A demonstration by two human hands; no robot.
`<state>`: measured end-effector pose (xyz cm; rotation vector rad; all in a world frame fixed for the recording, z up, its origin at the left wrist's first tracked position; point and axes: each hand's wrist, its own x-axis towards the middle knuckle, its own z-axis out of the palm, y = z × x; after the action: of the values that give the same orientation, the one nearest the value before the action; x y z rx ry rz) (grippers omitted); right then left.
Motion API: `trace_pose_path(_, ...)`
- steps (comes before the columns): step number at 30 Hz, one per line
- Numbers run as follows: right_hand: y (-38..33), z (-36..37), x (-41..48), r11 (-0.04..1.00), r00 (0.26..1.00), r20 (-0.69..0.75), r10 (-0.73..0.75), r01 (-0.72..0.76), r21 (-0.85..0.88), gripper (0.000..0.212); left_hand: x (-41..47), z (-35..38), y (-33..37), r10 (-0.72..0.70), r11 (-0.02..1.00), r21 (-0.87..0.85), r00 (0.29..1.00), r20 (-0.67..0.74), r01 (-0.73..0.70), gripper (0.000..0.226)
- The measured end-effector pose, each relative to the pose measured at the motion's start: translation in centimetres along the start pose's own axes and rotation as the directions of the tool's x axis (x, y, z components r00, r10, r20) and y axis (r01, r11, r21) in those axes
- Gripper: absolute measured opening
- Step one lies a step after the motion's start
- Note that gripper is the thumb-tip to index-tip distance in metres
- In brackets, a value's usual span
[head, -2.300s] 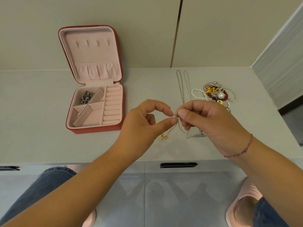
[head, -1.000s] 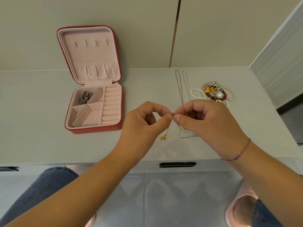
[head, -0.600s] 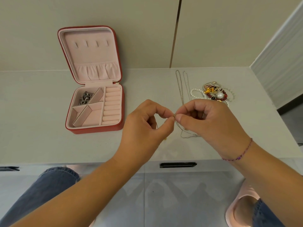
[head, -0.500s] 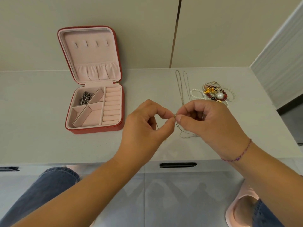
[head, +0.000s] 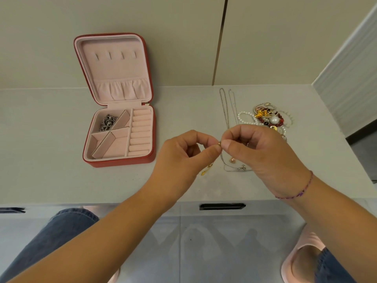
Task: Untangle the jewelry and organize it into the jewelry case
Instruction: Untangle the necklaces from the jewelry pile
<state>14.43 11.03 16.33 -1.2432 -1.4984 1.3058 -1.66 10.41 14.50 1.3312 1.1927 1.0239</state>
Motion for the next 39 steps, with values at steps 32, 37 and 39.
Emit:
trace_pose_path(32, 1.2, -0.1, 0.2, 0.999, 0.998, 0.067, -0.012, 0.015, -0.044, 0.013, 0.4, 0.0, -0.5, -0.069, 0.997, -0.012, 0.993, 0.099, 0.07, 0.01)
trace_pose_path(37, 1.7, -0.1, 0.5, 0.999, 0.998, 0.061, 0.035, -0.035, 0.002, 0.013, 0.8, -0.1, -0.8, -0.121, 0.991, 0.066, 0.99, 0.071, 0.116, 0.014)
trace_pose_path(39, 2.0, -0.1, 0.5, 0.999, 0.997, 0.065, 0.047, -0.047, -0.009, 0.013, 0.9, -0.2, -1.0, -0.137, 0.986, 0.102, 0.988, 0.069, 0.13, 0.014)
